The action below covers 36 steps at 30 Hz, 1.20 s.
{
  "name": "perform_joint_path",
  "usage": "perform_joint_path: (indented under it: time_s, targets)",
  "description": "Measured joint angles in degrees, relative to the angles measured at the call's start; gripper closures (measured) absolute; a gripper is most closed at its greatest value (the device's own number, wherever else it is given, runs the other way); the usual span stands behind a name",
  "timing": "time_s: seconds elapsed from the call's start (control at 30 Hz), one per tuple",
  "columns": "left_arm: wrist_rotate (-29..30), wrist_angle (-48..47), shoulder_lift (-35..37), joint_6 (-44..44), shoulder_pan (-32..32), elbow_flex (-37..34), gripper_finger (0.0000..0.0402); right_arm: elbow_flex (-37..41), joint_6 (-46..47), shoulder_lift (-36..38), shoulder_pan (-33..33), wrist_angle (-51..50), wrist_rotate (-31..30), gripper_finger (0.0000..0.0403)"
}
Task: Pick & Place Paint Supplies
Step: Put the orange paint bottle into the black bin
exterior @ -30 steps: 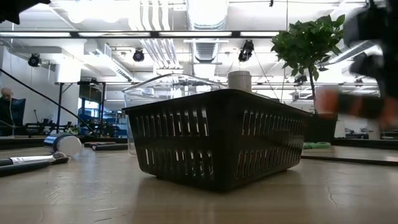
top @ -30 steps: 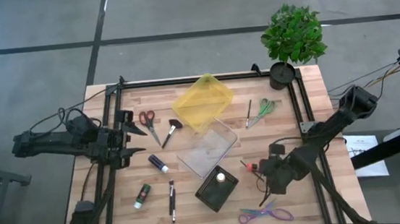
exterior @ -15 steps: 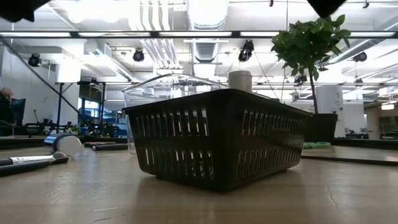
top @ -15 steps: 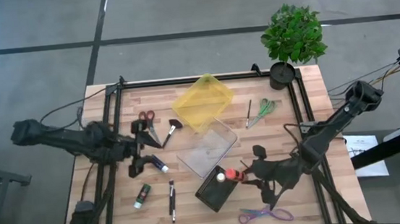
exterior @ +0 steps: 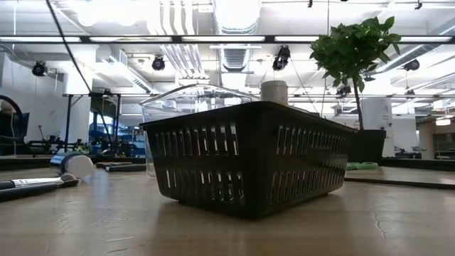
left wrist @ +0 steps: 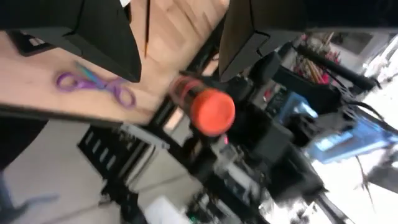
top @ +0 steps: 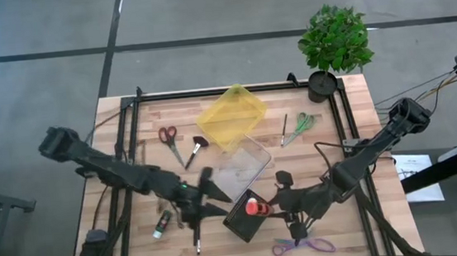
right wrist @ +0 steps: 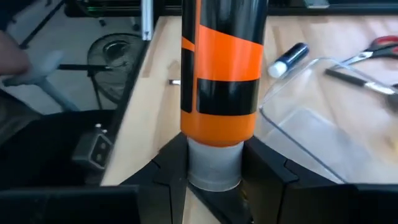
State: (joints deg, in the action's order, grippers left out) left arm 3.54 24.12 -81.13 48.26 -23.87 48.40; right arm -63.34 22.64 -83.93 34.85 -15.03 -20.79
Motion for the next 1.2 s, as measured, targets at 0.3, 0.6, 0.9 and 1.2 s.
perform_joint_path:
  time_s: [0.3,0.6,0.9,1.2]
  targets:
    - [2.1,-1.8,-13.3,2.9,-0.6,10.3,0.0181,-3.5,4.6,-3.7,-1.0,-7.5,7.0,0.029]
    - [4.6,-1.9,-15.6,4.5,-2.4,12.2,0.0181,-4.7,8.1,-3.5,-1.2,-12.3,8.1,0.029]
    - [4.4,-2.1,-15.4,4.5,-2.6,12.2,0.0181,-5.6,7.9,-4.2,-1.7,-12.6,8.7,0.029]
    - [4.4,-2.0,-15.4,4.5,-2.5,12.2,0.0181,-6.4,6.9,-4.3,-1.9,-12.2,9.1,0.029]
